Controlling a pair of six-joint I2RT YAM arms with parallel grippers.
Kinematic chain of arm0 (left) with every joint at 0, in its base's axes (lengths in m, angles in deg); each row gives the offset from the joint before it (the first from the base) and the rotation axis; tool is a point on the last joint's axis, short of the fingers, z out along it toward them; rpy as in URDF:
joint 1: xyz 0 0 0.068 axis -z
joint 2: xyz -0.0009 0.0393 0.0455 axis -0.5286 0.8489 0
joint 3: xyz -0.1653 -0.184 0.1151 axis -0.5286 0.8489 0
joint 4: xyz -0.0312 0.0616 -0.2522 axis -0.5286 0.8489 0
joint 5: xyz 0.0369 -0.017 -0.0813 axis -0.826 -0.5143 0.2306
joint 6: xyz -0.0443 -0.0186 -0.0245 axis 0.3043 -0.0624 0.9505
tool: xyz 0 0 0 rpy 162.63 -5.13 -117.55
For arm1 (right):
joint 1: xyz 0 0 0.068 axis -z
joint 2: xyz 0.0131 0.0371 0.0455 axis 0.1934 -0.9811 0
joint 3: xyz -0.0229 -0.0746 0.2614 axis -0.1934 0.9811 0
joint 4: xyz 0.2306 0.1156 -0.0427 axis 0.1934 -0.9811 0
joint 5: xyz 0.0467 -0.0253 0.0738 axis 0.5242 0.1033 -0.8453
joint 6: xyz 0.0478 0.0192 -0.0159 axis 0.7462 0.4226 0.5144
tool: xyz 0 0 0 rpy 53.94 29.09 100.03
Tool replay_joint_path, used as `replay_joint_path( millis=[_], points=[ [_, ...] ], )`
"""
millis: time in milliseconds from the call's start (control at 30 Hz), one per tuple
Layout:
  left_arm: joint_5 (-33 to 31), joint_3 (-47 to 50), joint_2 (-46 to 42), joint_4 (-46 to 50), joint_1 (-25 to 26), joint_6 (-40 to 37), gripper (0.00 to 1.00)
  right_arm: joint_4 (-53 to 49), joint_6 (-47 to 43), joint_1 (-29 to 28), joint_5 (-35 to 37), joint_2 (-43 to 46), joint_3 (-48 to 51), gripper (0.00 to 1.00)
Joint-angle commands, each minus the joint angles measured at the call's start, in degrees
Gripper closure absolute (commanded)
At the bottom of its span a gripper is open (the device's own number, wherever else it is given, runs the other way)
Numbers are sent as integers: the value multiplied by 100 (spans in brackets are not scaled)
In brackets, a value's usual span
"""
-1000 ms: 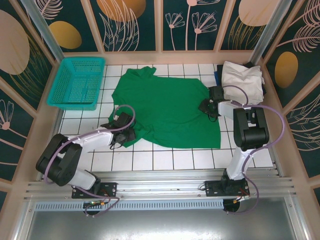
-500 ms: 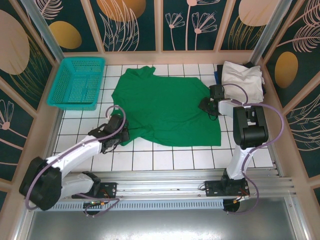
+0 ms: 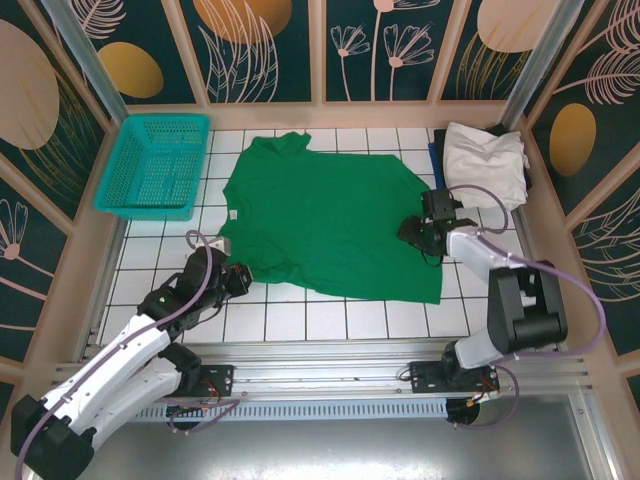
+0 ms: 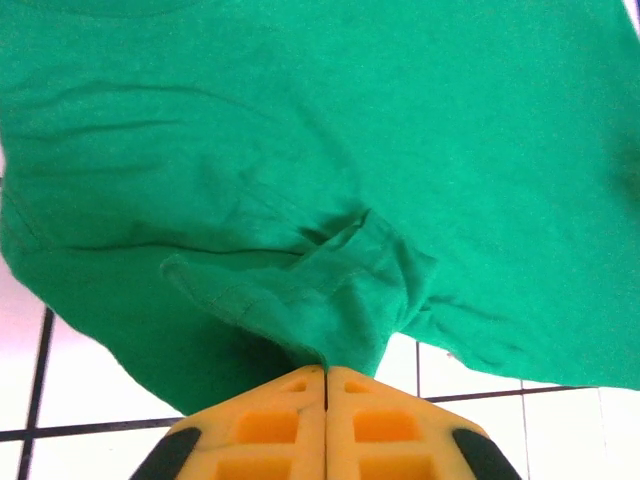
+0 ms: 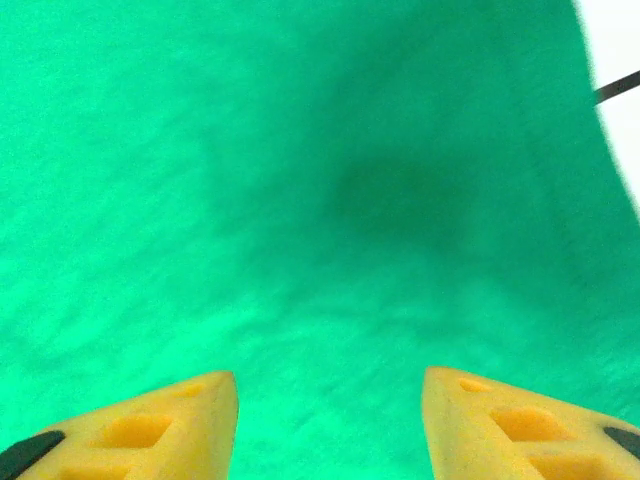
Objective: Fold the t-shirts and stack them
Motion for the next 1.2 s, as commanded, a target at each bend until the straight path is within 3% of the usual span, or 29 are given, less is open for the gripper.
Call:
replay_joint_path(
  millis=[0,100,167,267,333,400,500,633,733,933,1067,1167],
  points=[
    [-30,-48,-110,-33,20,147,65,-91,265,-291,77,185,427,48],
    [-692,-267,-52,70,20,167,42,0,402,-306,222,128,741,48],
    [-912,-435,378,-41,20,68,41,36,447,-283,263,159,893,48],
    [-653,-711,1537,-547,20,-202,43,111,450,-249,268,230,1020,48],
    [-208,-1066,2572,-857,28,-448,52,116,432,-238,280,211,1025,48],
    [-82,-1350,3308,-1049,70,-580,52,85,419,-229,292,205,1016,48],
    [52,-1601,4055,-1223,127,-797,46,109,423,-206,292,213,1050,48],
    [156,-1809,4697,-1175,472,-912,51,98,423,-196,291,244,1051,48],
    [101,-1805,4708,-1025,815,-808,72,47,423,-165,300,342,1073,48],
    [-181,-1399,3980,-665,1552,-321,95,-133,367,25,325,606,1121,48],
    [-261,-1055,3561,-420,2059,176,97,-362,317,186,327,803,1130,48],
    [-271,-693,3077,-283,2224,589,90,-565,360,300,476,1025,1169,47]
  ],
)
